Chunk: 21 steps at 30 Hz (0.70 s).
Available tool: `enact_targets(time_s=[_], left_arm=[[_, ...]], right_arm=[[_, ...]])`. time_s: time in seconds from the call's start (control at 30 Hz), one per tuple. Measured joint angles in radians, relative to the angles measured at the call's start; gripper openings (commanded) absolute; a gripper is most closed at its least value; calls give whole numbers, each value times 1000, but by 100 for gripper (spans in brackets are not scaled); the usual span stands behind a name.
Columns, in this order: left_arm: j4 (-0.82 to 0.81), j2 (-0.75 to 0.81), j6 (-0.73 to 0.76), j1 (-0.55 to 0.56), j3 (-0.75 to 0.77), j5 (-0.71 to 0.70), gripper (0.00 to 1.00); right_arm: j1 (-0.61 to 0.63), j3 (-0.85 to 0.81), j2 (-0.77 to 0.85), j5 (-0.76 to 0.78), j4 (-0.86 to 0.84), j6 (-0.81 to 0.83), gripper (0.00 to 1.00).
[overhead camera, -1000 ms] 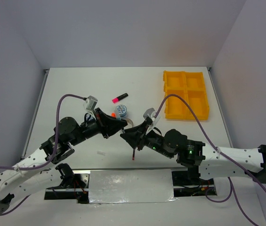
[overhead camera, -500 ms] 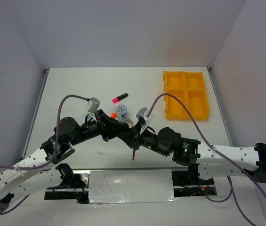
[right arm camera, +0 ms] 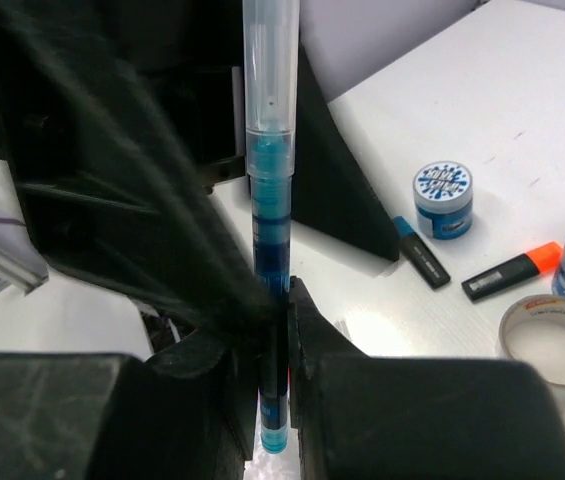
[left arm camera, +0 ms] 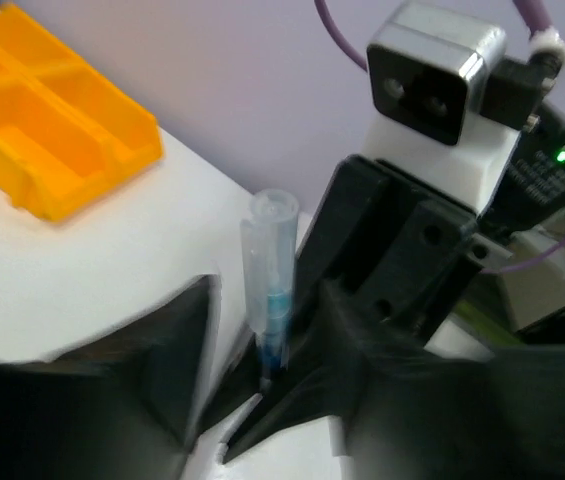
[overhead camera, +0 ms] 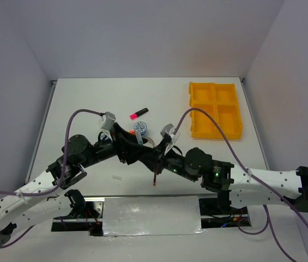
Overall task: Sort the stationery into containers
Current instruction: Close the pen cap on the pen.
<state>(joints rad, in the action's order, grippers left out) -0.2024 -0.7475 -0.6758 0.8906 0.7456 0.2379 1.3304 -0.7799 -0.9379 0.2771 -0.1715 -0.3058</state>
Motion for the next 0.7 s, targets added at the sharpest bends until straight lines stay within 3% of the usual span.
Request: enact_targets(time_s=[0.1,0.17,0.7], left_arm=[[0,-1,-5,0,8,-18,94],[0,-1,-6,1,13,-28,99],[96,-1,50,10,128,-68,99]], right_arm=[[7,1,5,0,2,-3,0],[8,1,6,3,1,-6,0],[8,1,8,21,35,-50,0]])
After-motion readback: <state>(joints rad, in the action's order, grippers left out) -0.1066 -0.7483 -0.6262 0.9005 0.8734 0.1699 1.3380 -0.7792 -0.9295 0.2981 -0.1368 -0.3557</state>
